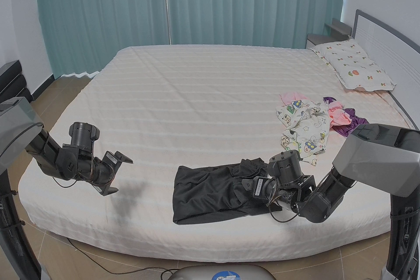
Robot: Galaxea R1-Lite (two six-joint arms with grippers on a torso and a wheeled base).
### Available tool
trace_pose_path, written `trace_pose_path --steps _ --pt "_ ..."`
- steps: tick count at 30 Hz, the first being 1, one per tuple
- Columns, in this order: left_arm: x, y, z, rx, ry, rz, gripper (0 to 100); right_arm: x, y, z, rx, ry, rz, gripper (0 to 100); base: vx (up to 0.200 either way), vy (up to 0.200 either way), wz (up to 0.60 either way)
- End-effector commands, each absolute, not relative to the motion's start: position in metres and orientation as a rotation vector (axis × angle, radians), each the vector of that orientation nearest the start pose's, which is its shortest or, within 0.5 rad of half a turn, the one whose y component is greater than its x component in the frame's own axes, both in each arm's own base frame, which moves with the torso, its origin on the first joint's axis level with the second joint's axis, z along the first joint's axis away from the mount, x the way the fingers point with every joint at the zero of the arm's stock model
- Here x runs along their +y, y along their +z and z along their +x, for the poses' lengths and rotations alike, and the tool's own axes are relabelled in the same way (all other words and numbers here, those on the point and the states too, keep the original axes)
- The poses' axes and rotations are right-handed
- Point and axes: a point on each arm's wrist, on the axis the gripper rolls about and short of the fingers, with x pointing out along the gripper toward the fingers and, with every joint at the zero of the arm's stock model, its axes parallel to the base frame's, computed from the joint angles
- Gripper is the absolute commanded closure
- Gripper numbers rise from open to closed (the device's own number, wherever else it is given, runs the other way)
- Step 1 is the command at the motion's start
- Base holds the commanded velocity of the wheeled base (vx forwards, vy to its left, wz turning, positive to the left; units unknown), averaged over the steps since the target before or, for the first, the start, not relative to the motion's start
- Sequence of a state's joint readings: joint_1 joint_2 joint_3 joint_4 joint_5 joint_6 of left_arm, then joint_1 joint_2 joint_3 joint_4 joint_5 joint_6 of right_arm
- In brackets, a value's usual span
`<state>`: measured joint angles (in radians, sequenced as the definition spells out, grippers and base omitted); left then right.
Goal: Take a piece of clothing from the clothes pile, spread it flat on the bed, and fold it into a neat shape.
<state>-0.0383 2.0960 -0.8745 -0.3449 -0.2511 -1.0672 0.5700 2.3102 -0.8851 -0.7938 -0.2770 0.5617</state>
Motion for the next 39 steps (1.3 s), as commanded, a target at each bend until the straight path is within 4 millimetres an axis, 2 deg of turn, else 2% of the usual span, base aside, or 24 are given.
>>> trace_pose_path --steps 1,6,12,15,20,21,28,30,33,35,37,39 --pt "-0.016 0.036 0.337 0.957 0.208 -1.098 0 0.213 -0.011 0.335 0.633 0.106 0.226 0 0.0 0.0 0.0" --pt "-0.017 0.032 0.336 0.951 0.201 -1.092 0 0.226 -0.013 0.34 0.65 0.13 0.143 0 0.0 0.0 0.0" --pt "-0.017 0.031 0.336 0.951 0.202 -1.096 0 0.242 -0.006 0.343 0.642 0.162 0.13 0 0.0 0.0 0.0" --pt "-0.017 0.031 0.336 0.951 0.2 -1.092 0 0.248 -0.016 0.349 0.668 0.16 0.09 0 0.0 0.0 0.0" --pt "-0.017 0.031 0.336 0.951 0.2 -1.092 0 0.247 -0.023 0.354 0.666 0.118 0.054 0 0.0 0.0 0.0" --pt "-0.017 0.031 0.336 0.952 0.199 -1.091 0 0.246 -0.024 0.354 0.668 0.114 0.053 100 0.0 0.0 0.0" --pt "-0.018 0.031 0.336 0.952 0.201 -1.087 0 0.235 -0.02 0.346 0.711 0.092 0.032 100 0.0 0.0 0.0" --pt "-0.017 0.031 0.336 0.951 0.203 -1.087 0 0.226 -0.009 0.335 0.719 0.089 0.032 100 0.0 0.0 0.0" --pt "-0.017 0.031 0.336 0.951 0.201 -1.084 0 0.212 -0.004 0.331 0.732 0.067 0.038 100 0.0 0.0 0.0" --pt "-0.018 0.031 0.336 0.951 0.201 -1.083 0 0.207 -0.004 0.331 0.737 0.057 0.04 100 0.0 0.0 0.0" --pt "-0.018 0.031 0.336 0.953 0.201 -1.083 0 0.19 -0.003 0.325 0.765 0.028 0.043 100 0.0 0.0 0.0" --pt "-0.018 0.031 0.336 0.952 0.202 -1.082 0 0.182 -0.007 0.321 0.795 0.029 0.048 100 0.0 0.0 0.0"
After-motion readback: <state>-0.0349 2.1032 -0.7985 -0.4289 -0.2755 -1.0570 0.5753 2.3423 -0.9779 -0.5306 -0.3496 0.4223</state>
